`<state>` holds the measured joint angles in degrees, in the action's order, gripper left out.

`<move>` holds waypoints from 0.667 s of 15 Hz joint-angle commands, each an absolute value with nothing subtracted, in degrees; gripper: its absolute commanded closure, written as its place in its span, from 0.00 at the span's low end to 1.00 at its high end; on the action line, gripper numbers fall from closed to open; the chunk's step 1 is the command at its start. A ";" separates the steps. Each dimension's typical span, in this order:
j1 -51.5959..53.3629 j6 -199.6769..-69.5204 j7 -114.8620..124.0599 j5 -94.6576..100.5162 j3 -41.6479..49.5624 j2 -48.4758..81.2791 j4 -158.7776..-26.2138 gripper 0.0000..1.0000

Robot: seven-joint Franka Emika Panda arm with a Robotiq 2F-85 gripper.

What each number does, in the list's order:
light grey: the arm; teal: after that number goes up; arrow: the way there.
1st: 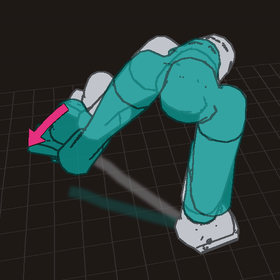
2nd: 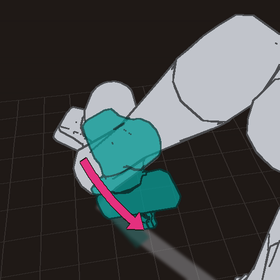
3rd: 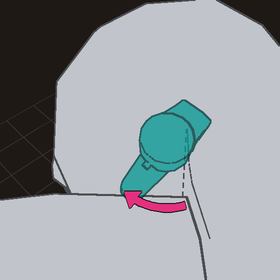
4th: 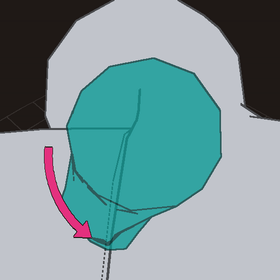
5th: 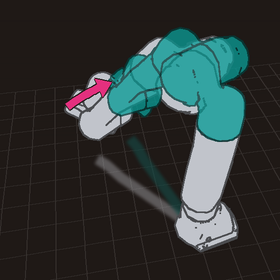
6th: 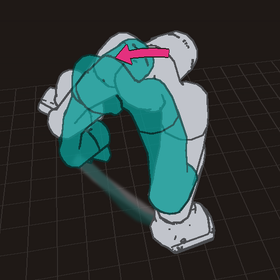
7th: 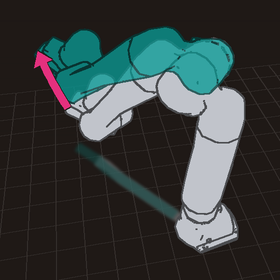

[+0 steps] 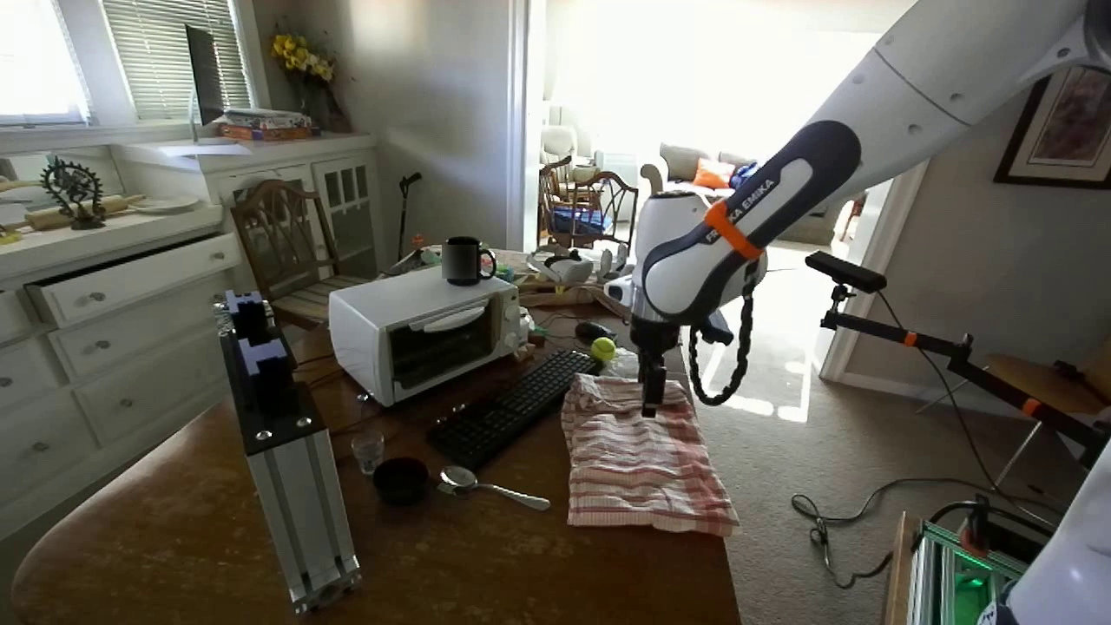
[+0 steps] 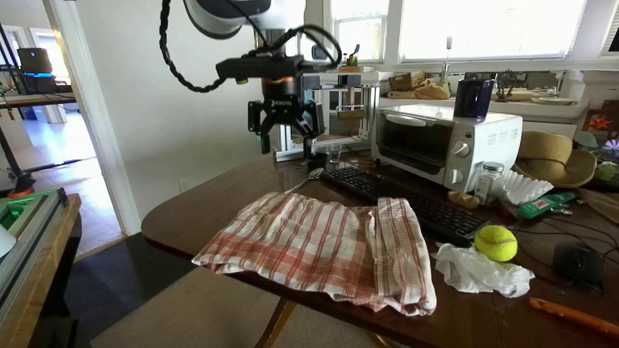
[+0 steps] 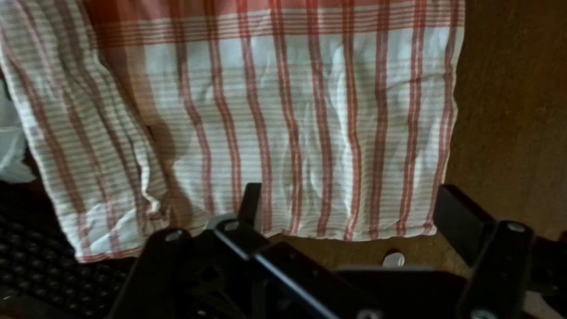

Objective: Move the towel to the right then unfold it.

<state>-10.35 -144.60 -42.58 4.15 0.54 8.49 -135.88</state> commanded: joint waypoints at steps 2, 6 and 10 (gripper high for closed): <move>-10.91 -140.91 -46.01 2.61 3.87 1.11 -135.72 0.00; -10.60 -139.20 -51.65 0.78 6.56 -1.04 -133.00 0.00; -10.06 -141.16 -50.63 2.13 7.60 -0.92 -132.31 0.00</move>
<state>-10.97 -141.32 -50.80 2.02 6.75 -0.87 -132.36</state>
